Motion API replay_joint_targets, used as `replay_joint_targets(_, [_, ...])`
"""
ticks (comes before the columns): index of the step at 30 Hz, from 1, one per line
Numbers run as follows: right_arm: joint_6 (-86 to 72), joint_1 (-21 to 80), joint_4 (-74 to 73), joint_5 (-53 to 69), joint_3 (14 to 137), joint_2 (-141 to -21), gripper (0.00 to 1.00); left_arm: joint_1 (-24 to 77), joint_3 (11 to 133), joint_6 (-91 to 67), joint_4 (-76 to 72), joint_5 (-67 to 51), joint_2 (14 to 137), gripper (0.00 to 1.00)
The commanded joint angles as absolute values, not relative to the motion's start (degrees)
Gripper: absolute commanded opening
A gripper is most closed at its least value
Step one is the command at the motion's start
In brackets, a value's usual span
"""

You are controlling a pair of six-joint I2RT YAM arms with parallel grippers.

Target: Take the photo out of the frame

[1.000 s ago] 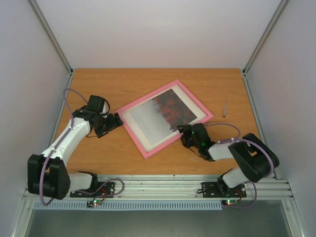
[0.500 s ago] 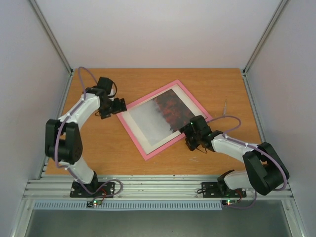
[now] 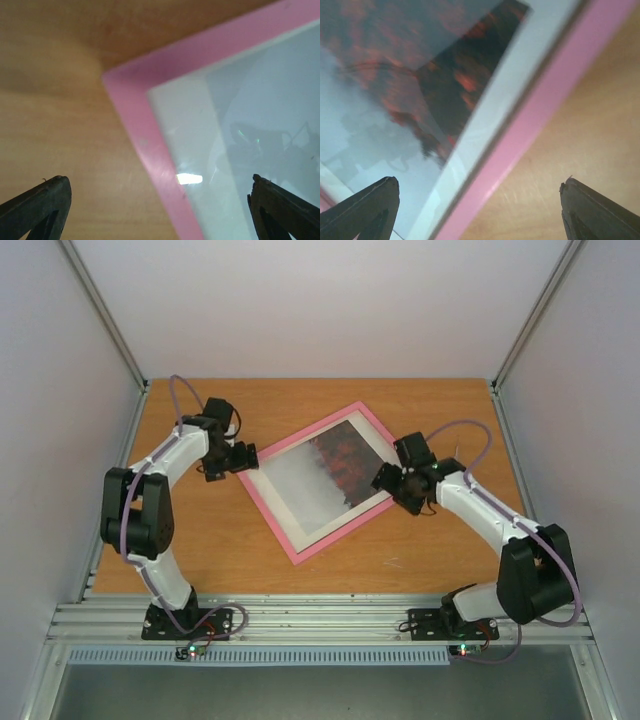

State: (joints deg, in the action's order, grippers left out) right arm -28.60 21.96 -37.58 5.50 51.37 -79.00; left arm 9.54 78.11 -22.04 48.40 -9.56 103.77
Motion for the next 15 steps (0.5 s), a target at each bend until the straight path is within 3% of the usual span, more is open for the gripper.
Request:
replay_joint_targets(1, [-7.18, 18.39, -44.1, 3.76, 59.77, -83.42, 0.88, 9.23, 72.57, -25.42, 48.01, -8.32, 98.71, 0.97])
replay_joint_targets(8, [8.35, 11.11, -41.58, 5.0, 71.9, -94.45, 0.87, 10.22, 62.48, -30.2, 42.79, -14.68, 94.71, 0.97])
replay_joint_targets(15, [16.74, 5.71, -38.34, 6.87, 79.51, -104.94, 0.86, 13.81, 60.07, -32.14, 40.85, -14.78, 95.41, 0.96])
